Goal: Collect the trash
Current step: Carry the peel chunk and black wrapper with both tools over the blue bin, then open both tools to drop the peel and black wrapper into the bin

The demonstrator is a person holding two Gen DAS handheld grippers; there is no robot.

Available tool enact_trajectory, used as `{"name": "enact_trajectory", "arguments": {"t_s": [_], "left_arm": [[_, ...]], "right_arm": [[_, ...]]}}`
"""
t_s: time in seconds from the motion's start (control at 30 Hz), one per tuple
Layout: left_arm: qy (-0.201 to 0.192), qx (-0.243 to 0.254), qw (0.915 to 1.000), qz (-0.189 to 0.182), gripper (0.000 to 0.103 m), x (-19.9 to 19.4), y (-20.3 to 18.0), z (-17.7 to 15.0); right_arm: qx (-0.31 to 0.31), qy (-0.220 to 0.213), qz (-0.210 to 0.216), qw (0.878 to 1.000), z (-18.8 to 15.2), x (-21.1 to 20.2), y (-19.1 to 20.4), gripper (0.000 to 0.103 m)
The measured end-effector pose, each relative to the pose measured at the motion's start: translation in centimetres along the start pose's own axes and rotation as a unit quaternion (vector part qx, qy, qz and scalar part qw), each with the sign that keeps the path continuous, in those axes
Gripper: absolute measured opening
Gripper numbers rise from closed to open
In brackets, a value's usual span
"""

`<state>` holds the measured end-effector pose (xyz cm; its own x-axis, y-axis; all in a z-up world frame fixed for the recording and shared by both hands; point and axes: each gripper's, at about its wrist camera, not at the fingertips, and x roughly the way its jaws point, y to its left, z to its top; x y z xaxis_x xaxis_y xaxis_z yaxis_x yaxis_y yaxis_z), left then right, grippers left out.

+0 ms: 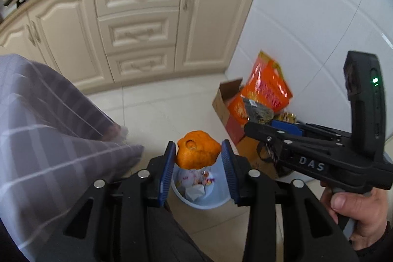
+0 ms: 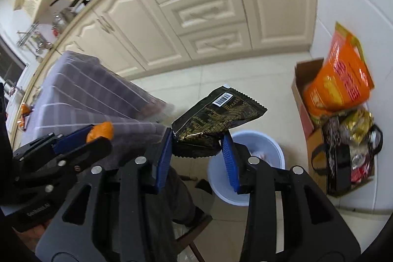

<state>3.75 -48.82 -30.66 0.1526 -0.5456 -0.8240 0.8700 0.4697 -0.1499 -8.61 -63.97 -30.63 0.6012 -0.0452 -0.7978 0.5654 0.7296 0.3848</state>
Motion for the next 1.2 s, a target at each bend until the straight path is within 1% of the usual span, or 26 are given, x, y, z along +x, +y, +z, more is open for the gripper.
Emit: {"name": "enact_trajectory", "arguments": {"t_s": [0.17, 0.37, 0.47, 0.6, 0.7, 0.73, 0.77, 0.8, 0.83, 0.87, 0.9, 0.93, 0.97, 1.0, 1.07, 1.2], "left_arm": [[0.053, 0.004, 0.9986, -0.005, 0.037, 5.7, 0.0, -0.9], [0.109, 0.002, 0.994, -0.013, 0.037, 11.8, 0.3, -1.6], [0.127, 0.001, 0.9918, -0.015, 0.037, 13.9, 0.3, -1.5], [0.153, -0.002, 0.988, -0.02, 0.038, 16.4, 0.7, -1.7], [0.171, -0.005, 0.9847, -0.033, 0.039, 17.7, 0.9, -2.0], [0.178, -0.005, 0.9835, -0.033, 0.04, 18.1, 1.0, -2.2], [0.187, -0.005, 0.9819, -0.033, 0.042, 18.4, 1.0, -2.3], [0.197, -0.007, 0.9799, -0.028, 0.051, 18.8, 1.2, -2.4], [0.2, -0.011, 0.9796, -0.021, 0.061, 18.9, 1.4, -2.5], [0.197, -0.015, 0.9802, -0.012, 0.065, 18.7, 1.8, -2.6], [0.191, -0.021, 0.9814, -0.005, 0.074, 18.4, 2.2, -2.6], [0.186, -0.026, 0.9822, -0.002, 0.081, 18.0, 2.5, -2.5], [0.183, -0.029, 0.9827, -0.001, 0.083, 17.7, 2.6, -2.4], [0.175, -0.028, 0.9842, 0.003, 0.084, 17.1, 2.7, -2.3], [0.16, -0.019, 0.9868, 0.009, 0.085, 16.0, 2.4, -1.9], [0.125, -0.009, 0.992, 0.016, 0.088, 13.3, 1.5, -0.8]], "right_arm": [[0.028, 0.031, -0.008, 0.999, -1.0, 3.2, -3.0, 0.039], [0.045, 0.065, -0.012, 0.997, -1.6, 6.5, -5.7, 0.039], [0.049, 0.082, -0.013, 0.995, -1.9, 8.0, -6.9, 0.039], [0.049, 0.097, -0.012, 0.994, -2.3, 9.4, -7.6, 0.039], [0.046, 0.108, -0.012, 0.993, -2.6, 10.3, -7.8, 0.04], [0.049, 0.11, -0.012, 0.993, -2.7, 10.6, -8.0, 0.043], [0.055, 0.113, -0.017, 0.992, -2.9, 10.8, -8.4, 0.044], [0.06, 0.114, -0.021, 0.991, -2.9, 10.9, -8.6, 0.048], [0.07, 0.115, -0.024, 0.991, -3.0, 10.8, -9.0, 0.053], [0.081, 0.111, -0.03, 0.99, -3.1, 10.6, -9.5, 0.065], [0.087, 0.107, -0.034, 0.99, -3.2, 10.4, -9.9, 0.072], [0.096, 0.103, -0.034, 0.989, -3.3, 10.2, -10.3, 0.084], [0.104, 0.101, -0.03, 0.989, -3.4, 9.9, -10.5, 0.092], [0.108, 0.099, -0.029, 0.989, -3.4, 9.6, -10.6, 0.095], [0.112, 0.093, -0.032, 0.989, -3.4, 9.0, -10.4, 0.097], [0.114, 0.082, -0.04, 0.989, -2.9, 8.0, -9.7, 0.097]]}}
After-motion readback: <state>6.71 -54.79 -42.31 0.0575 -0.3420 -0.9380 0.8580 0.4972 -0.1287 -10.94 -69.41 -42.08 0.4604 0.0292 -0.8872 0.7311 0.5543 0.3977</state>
